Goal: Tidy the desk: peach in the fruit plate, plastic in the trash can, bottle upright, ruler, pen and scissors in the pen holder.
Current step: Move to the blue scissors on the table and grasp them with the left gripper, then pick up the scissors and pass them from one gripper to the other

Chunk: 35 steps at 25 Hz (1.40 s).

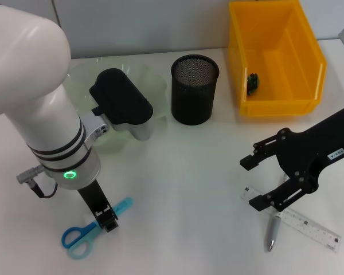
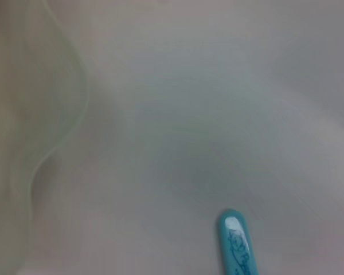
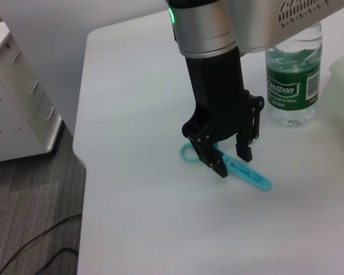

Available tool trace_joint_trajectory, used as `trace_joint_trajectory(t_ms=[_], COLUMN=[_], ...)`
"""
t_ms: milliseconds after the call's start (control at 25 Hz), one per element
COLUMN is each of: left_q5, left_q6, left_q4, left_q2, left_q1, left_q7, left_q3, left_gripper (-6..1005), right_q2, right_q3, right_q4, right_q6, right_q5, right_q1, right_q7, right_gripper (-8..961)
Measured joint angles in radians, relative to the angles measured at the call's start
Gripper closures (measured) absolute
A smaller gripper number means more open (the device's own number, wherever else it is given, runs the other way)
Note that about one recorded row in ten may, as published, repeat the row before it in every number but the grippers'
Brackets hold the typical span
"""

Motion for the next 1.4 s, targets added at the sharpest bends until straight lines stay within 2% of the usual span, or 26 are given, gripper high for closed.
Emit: trace_joint_trajectory(t_ms=[120,480,1240,1320,1400], left_q5=[0.000,-0.006,-0.011,-0.011,-0.011], left_q6=[-0.005,-0.022,-0.032,-0.035,-0.036], left_q4=[-0.003,-0.052,-0.066,-0.066,-0.066], left_q2=[0.000,0.000,0.000,0.000,0.000], left_q1=[-0.002,-0.019,-0.028,-0.027,-0.027], left_q7=[-0.003,-0.005,-0.008,-0.008,-0.008], left_q3=[0.000,0.000,0.002,0.011,0.011], left_gripper=[602,603,606,683,713], right_q2=[0.000,-0.001,0.001,0.001,0.002], right_q3=[0.000,0.000,0.000,0.000,0.000], right_q4=[0.000,0.000,0.000,0.001,0.003], right_q6=[0.000,0.000,0.002,0.002,0.002], right_q5=[0.000,0.000,-0.012,-0.012,-0.012], right_q1=[0.002,0.002,0.000,0.000,0.000], right_q7=[-0.001,-0.005,-0.016,-0.018,-0.018], right_gripper=[115,115,115,115,115])
